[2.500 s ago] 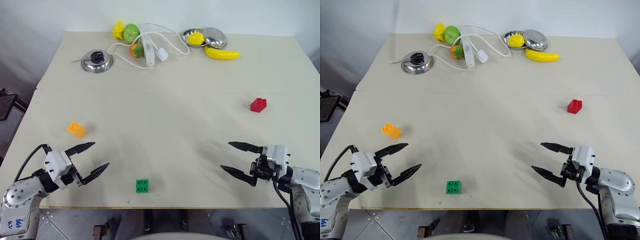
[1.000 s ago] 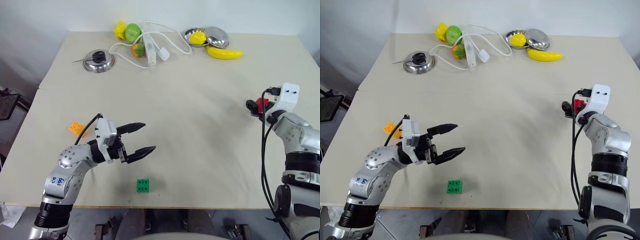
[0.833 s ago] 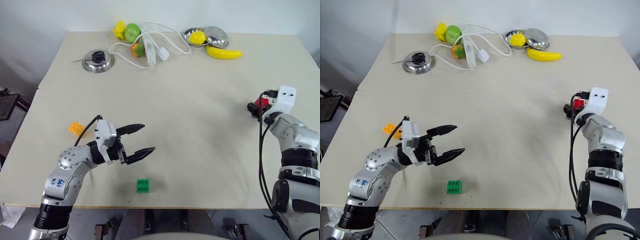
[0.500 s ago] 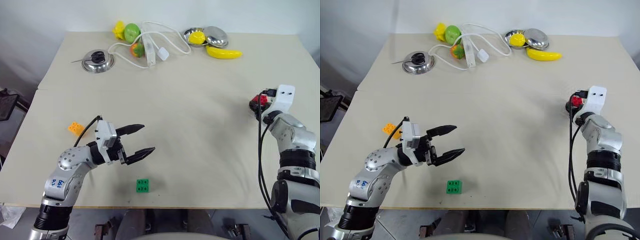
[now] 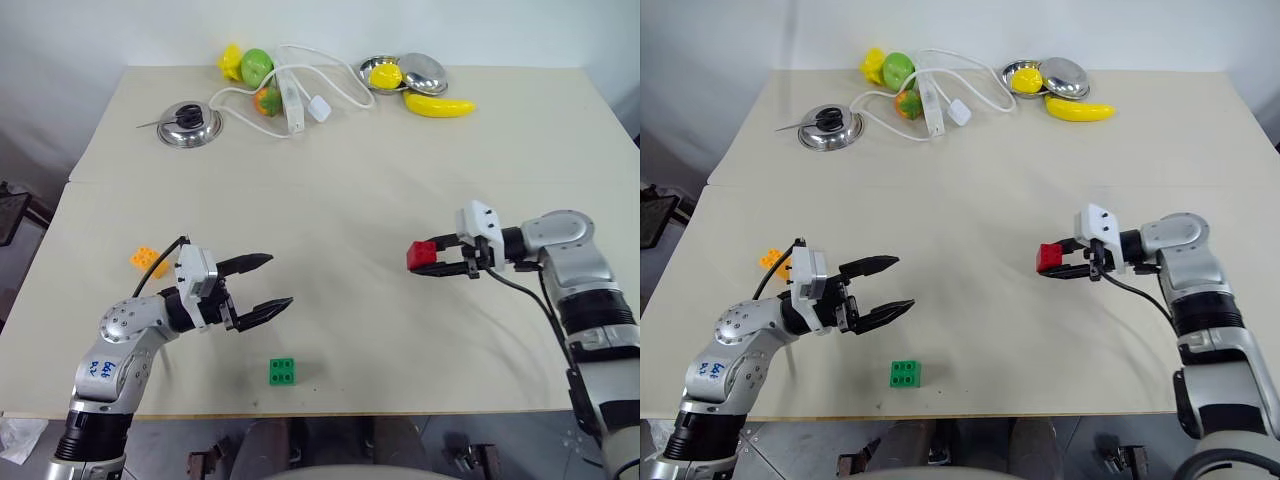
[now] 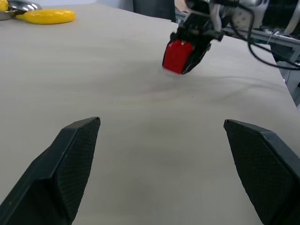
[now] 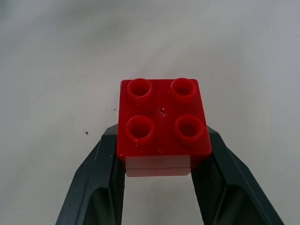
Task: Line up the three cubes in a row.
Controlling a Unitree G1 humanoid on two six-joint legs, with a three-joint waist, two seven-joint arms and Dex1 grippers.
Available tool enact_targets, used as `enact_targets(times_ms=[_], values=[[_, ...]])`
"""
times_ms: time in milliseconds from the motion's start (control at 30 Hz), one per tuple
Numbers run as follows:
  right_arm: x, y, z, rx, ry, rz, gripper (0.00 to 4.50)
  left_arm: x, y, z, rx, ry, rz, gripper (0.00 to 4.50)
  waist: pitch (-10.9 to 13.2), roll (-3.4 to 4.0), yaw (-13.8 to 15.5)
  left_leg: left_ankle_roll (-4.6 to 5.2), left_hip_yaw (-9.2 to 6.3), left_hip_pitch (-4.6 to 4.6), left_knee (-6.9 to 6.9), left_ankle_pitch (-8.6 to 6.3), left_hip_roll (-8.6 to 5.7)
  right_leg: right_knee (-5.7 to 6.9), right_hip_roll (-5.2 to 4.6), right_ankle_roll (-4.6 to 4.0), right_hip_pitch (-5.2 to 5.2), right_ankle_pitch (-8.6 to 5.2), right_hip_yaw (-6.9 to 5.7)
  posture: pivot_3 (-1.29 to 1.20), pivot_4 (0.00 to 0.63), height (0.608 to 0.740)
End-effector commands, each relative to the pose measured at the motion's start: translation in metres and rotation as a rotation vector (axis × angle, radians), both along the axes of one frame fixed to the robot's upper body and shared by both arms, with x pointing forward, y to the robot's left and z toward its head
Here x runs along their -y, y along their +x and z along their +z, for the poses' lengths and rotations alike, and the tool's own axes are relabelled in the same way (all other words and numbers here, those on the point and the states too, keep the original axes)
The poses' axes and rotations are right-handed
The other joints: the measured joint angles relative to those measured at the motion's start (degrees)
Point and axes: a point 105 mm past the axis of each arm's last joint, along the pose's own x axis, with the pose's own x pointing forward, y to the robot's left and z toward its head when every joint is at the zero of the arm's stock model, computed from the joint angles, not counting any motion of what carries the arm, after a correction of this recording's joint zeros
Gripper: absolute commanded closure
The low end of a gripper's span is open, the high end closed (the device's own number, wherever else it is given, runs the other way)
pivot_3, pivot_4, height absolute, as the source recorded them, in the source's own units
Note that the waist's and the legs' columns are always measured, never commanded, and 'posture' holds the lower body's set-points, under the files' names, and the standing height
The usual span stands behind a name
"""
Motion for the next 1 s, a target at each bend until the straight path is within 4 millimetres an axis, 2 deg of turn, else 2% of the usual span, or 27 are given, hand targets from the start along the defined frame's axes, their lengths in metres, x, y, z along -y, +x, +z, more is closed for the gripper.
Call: enact_targets(times_ms=[33,267,567,700,800,900,1000], values=[[-0.001,-0.001,0.006,0.031,0.001,0.077,2.99,-0.006,-0.005,0.009,0.034,0.009,0.010,0.00,0.01,-0.01,0.05,0.00,-0.01,-0.02,0.00,0.00,0.00,-0.01,0.00,0.00,0.00,0.00,-0.01,0.00,0.150,0.740],[0.006,0.006,0.001,-0.043,0.016,0.021,2.99,-0.013,-0.004,0.013,0.042,0.022,0.030,0.00,0.01,-0.01,-0.04,0.00,-0.08,-0.03,0.09,0.00,0.01,0.02,-0.01,-0.01,0.06,0.00,-0.08,0.00,0.150,0.740],[0.009,0.006,0.012,0.010,0.037,0.024,0.06,-0.018,-0.002,0.014,0.046,0.029,0.042,0.00,0.01,0.00,-0.07,-0.01,-0.08,-0.02,0.09,-0.01,0.03,0.03,-0.01,-0.01,0.06,0.00,-0.08,0.00,0.150,0.740],[0.015,0.001,0.034,0.114,0.078,0.050,0.02,-0.031,-0.001,0.013,0.051,0.029,0.093,0.00,0.03,0.03,-0.04,-0.02,-0.09,-0.03,0.09,-0.01,0.02,0.02,-0.03,-0.01,0.05,0.00,-0.08,0.00,0.150,0.740],[0.011,-0.015,0.054,0.152,0.199,0.110,0.02,-0.050,-0.007,0.010,0.028,0.015,0.161,0.00,0.03,0.03,-0.04,-0.05,-0.11,-0.03,0.07,-0.03,0.04,0.00,-0.03,-0.01,0.04,-0.01,-0.09,0.00,0.150,0.740],[0.008,-0.035,0.060,0.159,0.261,0.171,0.02,-0.071,-0.020,0.000,-0.005,0.034,0.233,0.00,0.03,0.02,-0.01,-0.10,-0.14,-0.02,0.07,-0.06,0.09,-0.01,-0.03,-0.04,0.04,-0.02,-0.15,0.00,0.150,0.740],[0.002,-0.063,0.056,0.105,0.327,0.235,0.02,-0.087,-0.043,-0.013,-0.044,0.076,0.265,0.00,0.05,0.00,0.07,-0.10,-0.09,-0.01,0.07,-0.09,0.10,-0.03,-0.05,-0.04,0.05,-0.02,-0.17,0.00,0.150,0.740]])
